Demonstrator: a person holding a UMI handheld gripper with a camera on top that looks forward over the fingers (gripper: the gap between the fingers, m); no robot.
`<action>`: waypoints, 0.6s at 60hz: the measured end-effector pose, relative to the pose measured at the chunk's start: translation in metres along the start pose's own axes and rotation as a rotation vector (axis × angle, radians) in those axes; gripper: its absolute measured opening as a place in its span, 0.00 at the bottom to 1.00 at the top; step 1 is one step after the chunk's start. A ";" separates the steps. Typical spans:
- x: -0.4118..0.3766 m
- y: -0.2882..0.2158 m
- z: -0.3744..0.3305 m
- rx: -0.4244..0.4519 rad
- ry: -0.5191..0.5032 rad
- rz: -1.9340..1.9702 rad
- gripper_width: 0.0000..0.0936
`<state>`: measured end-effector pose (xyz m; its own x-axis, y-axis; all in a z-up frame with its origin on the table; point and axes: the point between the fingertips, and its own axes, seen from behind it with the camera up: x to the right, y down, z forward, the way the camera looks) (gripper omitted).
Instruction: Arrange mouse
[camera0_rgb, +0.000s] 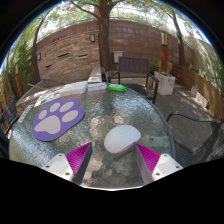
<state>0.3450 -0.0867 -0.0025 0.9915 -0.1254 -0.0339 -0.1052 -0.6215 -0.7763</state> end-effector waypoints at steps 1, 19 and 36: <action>0.002 -0.002 0.002 0.001 -0.001 0.001 0.90; -0.005 -0.026 0.051 -0.012 0.019 -0.057 0.68; -0.007 -0.032 0.052 0.020 0.050 -0.139 0.39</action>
<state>0.3455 -0.0253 -0.0102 0.9914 -0.0777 0.1055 0.0348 -0.6199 -0.7839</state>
